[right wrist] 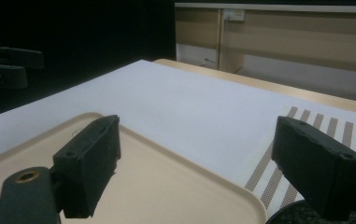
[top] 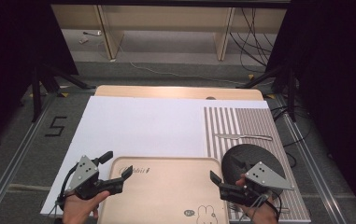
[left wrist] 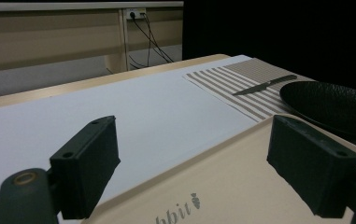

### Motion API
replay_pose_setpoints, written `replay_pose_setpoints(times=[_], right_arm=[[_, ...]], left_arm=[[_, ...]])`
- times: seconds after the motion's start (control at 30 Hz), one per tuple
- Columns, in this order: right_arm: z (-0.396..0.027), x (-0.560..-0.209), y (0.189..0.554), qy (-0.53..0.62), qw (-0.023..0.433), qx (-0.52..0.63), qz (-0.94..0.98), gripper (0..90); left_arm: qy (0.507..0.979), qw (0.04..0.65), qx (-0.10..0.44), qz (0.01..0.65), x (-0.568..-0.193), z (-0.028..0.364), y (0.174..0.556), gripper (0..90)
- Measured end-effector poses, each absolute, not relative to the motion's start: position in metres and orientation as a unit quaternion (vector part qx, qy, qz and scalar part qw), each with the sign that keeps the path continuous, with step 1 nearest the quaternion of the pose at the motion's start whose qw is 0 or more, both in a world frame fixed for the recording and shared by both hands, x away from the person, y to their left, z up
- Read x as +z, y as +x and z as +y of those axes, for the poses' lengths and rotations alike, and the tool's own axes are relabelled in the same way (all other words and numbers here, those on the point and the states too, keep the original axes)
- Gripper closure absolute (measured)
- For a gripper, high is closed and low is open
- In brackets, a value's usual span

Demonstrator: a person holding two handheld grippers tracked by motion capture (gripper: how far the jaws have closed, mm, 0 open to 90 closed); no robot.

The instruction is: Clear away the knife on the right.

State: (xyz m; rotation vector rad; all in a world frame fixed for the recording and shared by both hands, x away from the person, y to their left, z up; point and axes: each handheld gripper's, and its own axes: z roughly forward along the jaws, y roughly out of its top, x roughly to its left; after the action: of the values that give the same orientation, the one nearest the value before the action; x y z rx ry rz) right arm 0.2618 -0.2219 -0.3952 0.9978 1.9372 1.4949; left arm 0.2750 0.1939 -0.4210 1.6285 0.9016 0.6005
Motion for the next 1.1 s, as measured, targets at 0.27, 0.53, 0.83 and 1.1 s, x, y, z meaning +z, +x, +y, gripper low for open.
replay_pose_setpoints(times=[0.27,0.53,0.83,1.1], right_arm=[[-0.222,-0.396,0.262,0.367,0.247,0.544,0.713,16.6],[-0.229,-0.393,0.268,0.37,0.235,0.539,0.719,16.3],[-0.239,-0.389,0.277,0.369,0.226,0.52,0.737,16.6],[-0.251,-0.381,0.29,0.375,0.251,0.495,0.742,18.6]], left_arm=[[0.691,0.559,0.254,0.382,-0.421,0.193,0.275,16.0],[0.689,0.562,0.255,0.38,-0.42,0.193,0.274,16.1],[0.692,0.561,0.255,0.377,-0.421,0.192,0.274,16.2],[0.692,0.56,0.256,0.377,-0.421,0.191,0.274,16.1]])
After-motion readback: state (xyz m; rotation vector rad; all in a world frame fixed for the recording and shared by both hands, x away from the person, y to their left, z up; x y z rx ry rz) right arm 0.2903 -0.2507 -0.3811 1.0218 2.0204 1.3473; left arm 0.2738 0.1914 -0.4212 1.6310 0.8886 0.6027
